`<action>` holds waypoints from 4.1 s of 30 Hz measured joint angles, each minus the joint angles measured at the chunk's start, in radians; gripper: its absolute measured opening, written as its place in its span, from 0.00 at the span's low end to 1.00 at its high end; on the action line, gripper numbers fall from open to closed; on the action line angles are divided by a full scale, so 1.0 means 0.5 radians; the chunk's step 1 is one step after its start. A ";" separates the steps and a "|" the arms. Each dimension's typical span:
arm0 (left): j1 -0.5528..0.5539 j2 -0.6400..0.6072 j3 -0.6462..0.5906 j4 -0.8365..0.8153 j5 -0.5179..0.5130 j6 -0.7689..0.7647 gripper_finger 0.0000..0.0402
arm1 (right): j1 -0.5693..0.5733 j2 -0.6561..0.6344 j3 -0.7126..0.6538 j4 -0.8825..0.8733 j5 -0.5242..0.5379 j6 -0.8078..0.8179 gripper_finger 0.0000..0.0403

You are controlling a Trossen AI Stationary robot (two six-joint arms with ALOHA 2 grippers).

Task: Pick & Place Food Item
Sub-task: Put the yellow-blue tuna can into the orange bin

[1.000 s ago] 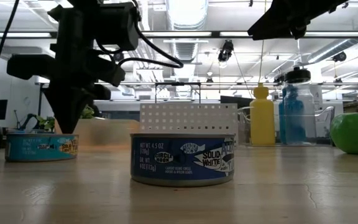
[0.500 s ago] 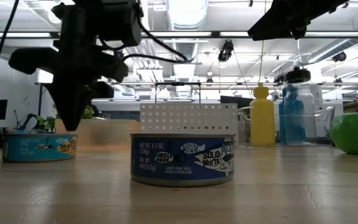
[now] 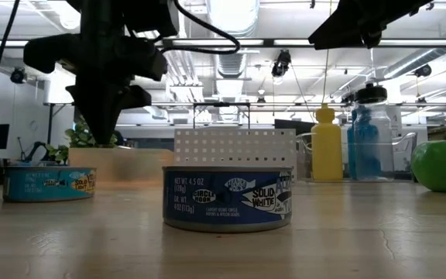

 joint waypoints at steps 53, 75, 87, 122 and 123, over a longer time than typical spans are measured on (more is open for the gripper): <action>-0.073 -0.085 -0.287 0.279 0.065 0.101 0.06 | -0.001 0.000 -0.002 -0.006 -0.784 -0.107 0.49; -0.071 -0.084 -0.363 0.472 -0.003 0.212 0.06 | -0.001 0.000 0.000 0.005 -0.771 -0.106 0.49; -0.071 -0.086 -0.340 0.468 -0.042 0.261 0.06 | -0.001 0.000 0.000 0.008 -0.771 -0.106 0.49; -0.070 -0.085 -0.343 0.488 0.006 0.422 0.06 | -0.001 0.000 0.000 0.008 -0.771 -0.114 0.49; -0.070 -0.085 -0.343 0.487 0.006 0.422 0.06 | -0.001 0.000 0.000 0.008 -0.771 -0.114 0.49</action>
